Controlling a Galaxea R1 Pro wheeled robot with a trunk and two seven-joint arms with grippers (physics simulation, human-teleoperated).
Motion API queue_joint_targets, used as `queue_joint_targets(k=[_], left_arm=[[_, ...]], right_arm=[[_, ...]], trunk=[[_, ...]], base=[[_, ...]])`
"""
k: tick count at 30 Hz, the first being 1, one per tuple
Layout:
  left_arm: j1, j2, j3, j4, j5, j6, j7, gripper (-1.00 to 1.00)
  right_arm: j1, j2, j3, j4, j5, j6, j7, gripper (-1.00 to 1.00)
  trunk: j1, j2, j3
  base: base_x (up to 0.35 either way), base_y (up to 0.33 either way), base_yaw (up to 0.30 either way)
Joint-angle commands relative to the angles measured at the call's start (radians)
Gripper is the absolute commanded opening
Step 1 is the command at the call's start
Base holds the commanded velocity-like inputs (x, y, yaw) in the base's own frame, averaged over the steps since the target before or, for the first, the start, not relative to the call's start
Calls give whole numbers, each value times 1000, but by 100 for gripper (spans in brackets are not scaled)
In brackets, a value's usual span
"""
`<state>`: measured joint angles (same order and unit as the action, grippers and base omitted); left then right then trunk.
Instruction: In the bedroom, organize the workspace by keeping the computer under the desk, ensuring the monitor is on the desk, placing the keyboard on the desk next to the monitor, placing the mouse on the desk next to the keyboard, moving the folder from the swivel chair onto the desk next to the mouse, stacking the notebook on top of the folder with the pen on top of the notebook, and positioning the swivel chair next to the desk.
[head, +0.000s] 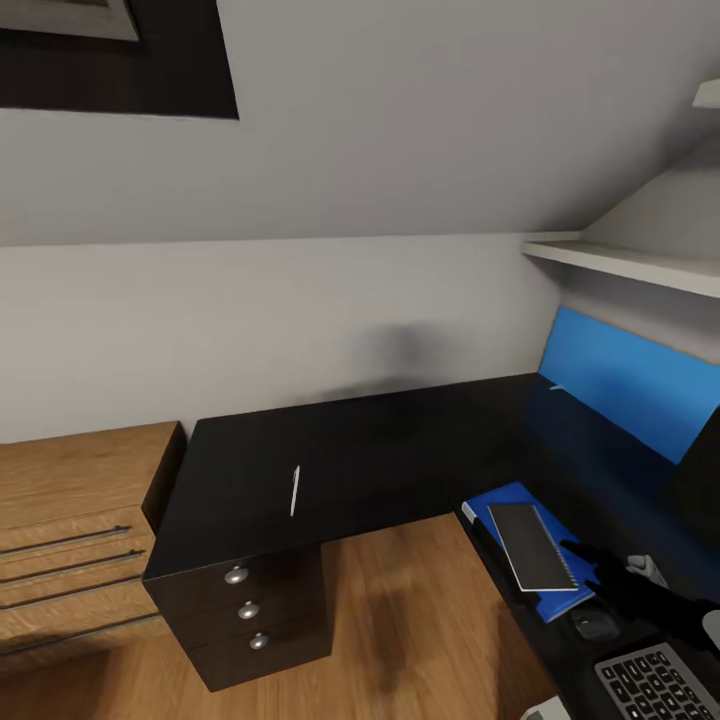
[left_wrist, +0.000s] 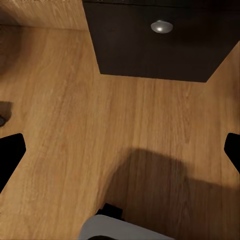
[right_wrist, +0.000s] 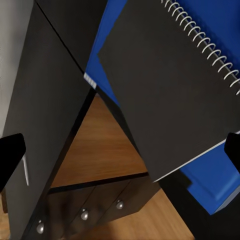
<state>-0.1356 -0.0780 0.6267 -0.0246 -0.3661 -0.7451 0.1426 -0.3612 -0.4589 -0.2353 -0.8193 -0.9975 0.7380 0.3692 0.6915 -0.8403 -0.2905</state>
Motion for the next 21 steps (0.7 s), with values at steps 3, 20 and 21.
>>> queue_joint_targets(k=[3, 20, 21], left_arm=[[-1, 0, 2, 0, -11, -2, 9, 100], [0, 0, 2, 0, -11, -1, 9, 100], [0, 0, 2, 0, -11, -1, 9, 100]], right_arm=[[-1, 0, -2, -1, 1, 6, 4, 100], [-1, 10, 63, -164, 34, -7, 102, 100], [-1, 10, 77, -176, 42, -9, 102, 100]], trunk=[[-11, 20, 8], [-77, 139, 61], [-77, 139, 61]], base=[[0, 0, 0], [0, 0, 0], [0, 0, 0]])
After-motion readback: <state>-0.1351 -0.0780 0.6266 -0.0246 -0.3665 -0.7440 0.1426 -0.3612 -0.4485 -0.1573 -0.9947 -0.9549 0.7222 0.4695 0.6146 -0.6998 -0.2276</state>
